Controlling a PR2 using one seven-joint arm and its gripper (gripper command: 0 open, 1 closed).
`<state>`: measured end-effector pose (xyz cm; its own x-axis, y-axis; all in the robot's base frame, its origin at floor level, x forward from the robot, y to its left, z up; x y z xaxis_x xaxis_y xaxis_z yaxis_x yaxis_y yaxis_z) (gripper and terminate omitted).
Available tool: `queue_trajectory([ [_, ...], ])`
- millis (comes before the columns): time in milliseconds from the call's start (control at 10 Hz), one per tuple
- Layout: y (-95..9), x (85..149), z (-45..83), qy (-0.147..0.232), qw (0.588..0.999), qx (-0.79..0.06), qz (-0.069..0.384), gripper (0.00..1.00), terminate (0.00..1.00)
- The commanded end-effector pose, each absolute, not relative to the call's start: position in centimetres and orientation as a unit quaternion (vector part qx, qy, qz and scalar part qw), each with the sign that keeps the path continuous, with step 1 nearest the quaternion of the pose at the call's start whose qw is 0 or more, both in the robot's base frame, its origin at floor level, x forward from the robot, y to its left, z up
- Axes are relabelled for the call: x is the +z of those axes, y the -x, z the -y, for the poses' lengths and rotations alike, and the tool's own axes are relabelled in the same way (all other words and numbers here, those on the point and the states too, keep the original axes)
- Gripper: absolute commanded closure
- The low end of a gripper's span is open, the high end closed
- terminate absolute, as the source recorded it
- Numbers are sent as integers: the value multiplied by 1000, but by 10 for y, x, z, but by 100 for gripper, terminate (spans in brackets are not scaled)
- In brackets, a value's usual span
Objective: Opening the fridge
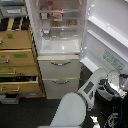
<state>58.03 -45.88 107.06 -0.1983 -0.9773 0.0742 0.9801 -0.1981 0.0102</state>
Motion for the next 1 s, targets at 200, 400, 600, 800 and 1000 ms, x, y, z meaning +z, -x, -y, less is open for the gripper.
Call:
queue_trajectory([
  [200,-831,820,-40,-88,848,-520,-52,0,0],
  [400,-832,825,-121,-87,874,-475,-56,0,0],
  [600,-789,885,-216,-42,905,-423,-18,0,0],
  [800,-710,941,-259,-4,927,-375,27,0,0],
  [1000,-643,979,-266,46,929,-366,31,0,0],
])
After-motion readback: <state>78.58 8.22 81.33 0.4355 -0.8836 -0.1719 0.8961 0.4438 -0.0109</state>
